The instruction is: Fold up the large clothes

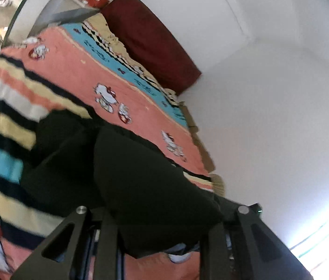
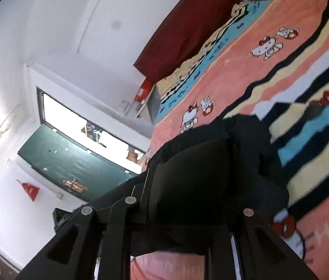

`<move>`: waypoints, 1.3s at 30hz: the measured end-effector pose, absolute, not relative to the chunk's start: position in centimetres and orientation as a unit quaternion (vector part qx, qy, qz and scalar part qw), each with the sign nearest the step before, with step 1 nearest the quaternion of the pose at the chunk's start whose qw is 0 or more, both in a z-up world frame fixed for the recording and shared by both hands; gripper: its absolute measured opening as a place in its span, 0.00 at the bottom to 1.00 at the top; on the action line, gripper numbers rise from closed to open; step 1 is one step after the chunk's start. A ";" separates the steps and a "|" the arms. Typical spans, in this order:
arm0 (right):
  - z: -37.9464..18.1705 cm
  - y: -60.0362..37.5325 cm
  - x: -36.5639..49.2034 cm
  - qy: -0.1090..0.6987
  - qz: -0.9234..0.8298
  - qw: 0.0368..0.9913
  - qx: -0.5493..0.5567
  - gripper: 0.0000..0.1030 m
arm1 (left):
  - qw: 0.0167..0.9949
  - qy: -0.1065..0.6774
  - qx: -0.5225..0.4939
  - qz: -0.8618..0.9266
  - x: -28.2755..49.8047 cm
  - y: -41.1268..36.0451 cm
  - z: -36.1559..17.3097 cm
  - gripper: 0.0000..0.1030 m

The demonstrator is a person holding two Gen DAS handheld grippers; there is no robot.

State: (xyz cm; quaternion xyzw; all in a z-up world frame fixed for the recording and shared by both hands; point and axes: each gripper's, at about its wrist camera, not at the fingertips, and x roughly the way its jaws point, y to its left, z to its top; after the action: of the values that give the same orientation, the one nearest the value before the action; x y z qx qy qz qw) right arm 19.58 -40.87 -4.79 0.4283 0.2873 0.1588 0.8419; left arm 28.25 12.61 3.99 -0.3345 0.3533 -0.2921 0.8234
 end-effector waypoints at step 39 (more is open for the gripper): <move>-15.9 -42.8 42.7 0.362 -0.021 0.817 0.448 0.68 | 0.777 0.473 -0.361 -0.204 54.8 9.8 -10.0 0.32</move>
State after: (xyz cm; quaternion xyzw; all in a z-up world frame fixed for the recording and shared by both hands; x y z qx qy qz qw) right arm 42.73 -42.76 -15.91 0.4483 0.3617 -0.0208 0.8172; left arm 54.85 9.81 -10.04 -0.3614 0.4728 -0.2035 0.7774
